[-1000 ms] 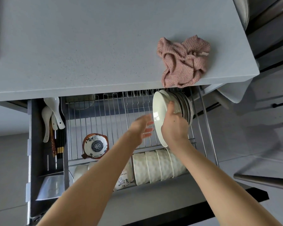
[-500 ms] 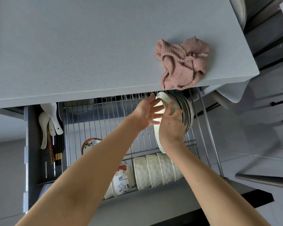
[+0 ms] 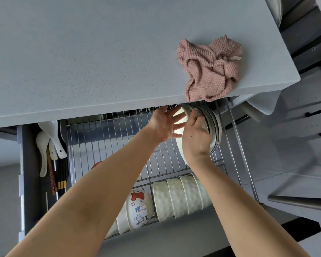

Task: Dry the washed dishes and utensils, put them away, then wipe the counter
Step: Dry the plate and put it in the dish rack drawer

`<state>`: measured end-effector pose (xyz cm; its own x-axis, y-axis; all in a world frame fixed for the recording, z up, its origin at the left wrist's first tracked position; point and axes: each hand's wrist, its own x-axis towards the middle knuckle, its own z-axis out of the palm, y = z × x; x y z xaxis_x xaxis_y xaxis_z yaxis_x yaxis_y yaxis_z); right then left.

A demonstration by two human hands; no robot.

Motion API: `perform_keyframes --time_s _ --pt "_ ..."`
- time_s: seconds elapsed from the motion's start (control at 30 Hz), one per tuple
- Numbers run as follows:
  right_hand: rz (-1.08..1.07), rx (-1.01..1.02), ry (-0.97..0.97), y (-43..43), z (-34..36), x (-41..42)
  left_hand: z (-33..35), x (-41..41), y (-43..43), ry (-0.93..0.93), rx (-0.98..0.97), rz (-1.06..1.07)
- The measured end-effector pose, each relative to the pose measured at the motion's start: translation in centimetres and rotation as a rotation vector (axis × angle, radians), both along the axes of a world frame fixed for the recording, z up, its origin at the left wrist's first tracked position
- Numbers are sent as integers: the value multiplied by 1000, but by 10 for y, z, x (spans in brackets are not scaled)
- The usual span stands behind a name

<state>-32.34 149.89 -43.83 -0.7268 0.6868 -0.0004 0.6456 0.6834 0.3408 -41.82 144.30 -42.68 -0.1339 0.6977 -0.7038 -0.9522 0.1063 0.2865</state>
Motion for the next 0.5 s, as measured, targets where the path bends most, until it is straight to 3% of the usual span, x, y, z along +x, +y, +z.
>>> perform_keyframes --time_s 0.2,0.37,0.5 --pt "49 97 -60 4 -8 4 -5 3 1 -32 9 5" --pt "106 133 49 4 7 9 -3 1 -1 5 -26 -17" --pt "121 -7 97 2 27 25 7 0 -5 44 -73 -22"
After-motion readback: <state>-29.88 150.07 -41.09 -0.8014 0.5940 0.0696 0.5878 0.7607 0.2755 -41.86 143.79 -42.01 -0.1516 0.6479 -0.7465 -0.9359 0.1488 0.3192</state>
